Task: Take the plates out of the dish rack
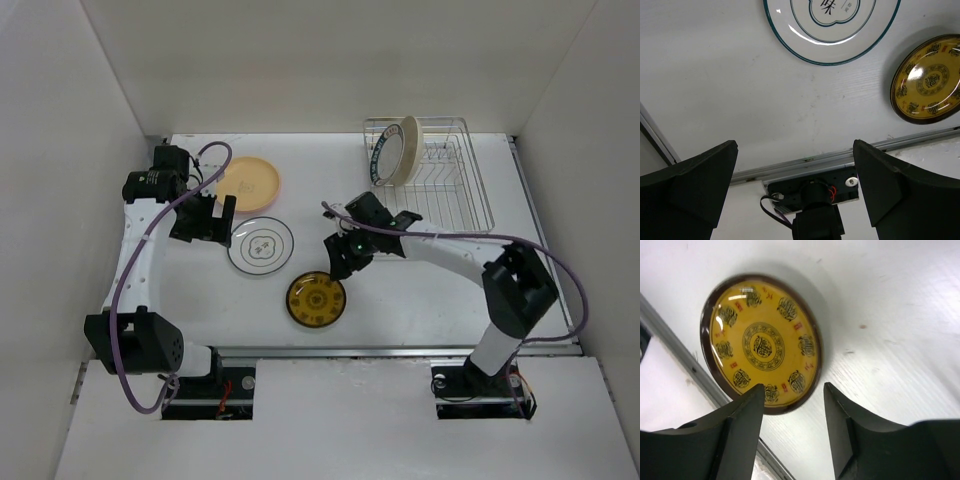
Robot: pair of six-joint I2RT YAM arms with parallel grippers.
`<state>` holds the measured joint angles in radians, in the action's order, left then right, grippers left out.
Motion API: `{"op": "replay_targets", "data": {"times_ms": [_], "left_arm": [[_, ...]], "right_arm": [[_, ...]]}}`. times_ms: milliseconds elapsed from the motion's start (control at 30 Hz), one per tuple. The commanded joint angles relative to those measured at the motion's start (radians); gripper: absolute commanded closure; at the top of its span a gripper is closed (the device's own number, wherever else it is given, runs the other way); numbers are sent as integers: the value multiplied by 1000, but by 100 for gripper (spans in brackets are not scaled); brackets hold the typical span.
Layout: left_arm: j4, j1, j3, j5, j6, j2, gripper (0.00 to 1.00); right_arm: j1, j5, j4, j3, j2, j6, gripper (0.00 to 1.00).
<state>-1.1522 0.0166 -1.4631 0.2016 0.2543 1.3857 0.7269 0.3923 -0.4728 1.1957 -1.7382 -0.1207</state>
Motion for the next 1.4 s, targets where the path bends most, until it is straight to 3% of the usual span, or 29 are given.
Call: {"op": "replay_targets", "data": {"times_ms": [0, 133, 300, 333, 467, 700, 1000, 1167, 1367], "left_arm": [[-11, -1, 10, -2, 16, -34, 0], [-11, -1, 10, -2, 16, -34, 0], [-11, -1, 20, -2, 16, -43, 0], [-11, -1, 20, -2, 16, -43, 0], [-1, -1, 29, 7, 16, -43, 0], [-1, -1, 47, 7, 16, -43, 0], [-1, -1, 47, 7, 16, -34, 0], [-1, -1, 47, 7, 25, -14, 0], [-1, -1, 27, 7, 25, 18, 0]], "right_arm": [[2, -171, -7, 59, 140, -37, 43], [2, -358, -27, 97, 244, -91, 40], [2, -651, -46, 116, 371, -204, 29], [-7, -755, -46, 116, 387, -221, 27], [-99, -901, -65, 157, 421, -278, 24], [-306, -902, -66, 312, 333, -292, 21], [-470, -778, -52, 553, 96, -283, 21], [-511, -736, -61, 637, -4, -283, 21], [-511, -727, -21, 601, -26, -283, 21]]}}
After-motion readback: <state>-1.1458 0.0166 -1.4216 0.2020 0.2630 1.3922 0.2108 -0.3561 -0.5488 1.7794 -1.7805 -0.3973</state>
